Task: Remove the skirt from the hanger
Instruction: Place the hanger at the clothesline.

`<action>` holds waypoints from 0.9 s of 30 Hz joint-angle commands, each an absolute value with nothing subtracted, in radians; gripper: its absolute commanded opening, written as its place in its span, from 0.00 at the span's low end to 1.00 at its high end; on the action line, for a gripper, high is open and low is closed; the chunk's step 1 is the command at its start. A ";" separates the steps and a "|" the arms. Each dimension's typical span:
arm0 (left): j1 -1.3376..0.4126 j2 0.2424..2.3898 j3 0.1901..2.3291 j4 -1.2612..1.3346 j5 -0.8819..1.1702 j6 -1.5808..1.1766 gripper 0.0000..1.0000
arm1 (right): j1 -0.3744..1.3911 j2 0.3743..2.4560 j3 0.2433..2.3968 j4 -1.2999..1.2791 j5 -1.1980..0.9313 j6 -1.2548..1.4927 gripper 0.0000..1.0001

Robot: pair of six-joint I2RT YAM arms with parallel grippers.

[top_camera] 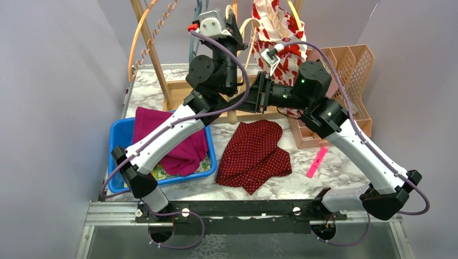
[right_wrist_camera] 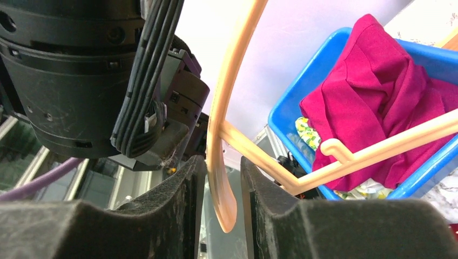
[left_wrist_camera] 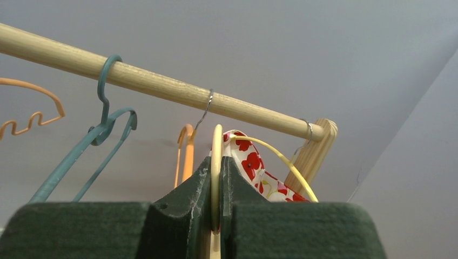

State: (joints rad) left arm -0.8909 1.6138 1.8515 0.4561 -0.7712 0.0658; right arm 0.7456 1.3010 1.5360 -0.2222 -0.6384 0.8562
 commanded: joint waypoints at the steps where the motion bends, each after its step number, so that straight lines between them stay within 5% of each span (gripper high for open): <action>1: -0.910 1.608 1.869 0.503 -0.808 0.066 0.00 | 0.755 1.269 1.525 -0.242 -0.520 0.835 0.29; 5: -0.916 1.607 1.865 0.505 -0.821 0.074 0.00 | 0.755 1.255 1.523 -0.246 -0.487 0.818 0.01; 10: -0.918 1.583 1.831 0.503 -0.812 0.075 0.03 | 0.755 1.250 1.521 -0.248 -0.534 0.806 0.01; 16: -0.918 1.464 1.682 0.503 -0.639 0.047 0.53 | 0.742 1.249 1.534 -0.265 -0.617 0.801 0.01; 27: -0.917 1.240 1.652 0.146 -0.376 -0.091 0.99 | 0.632 1.203 1.485 -0.256 -0.759 0.852 0.01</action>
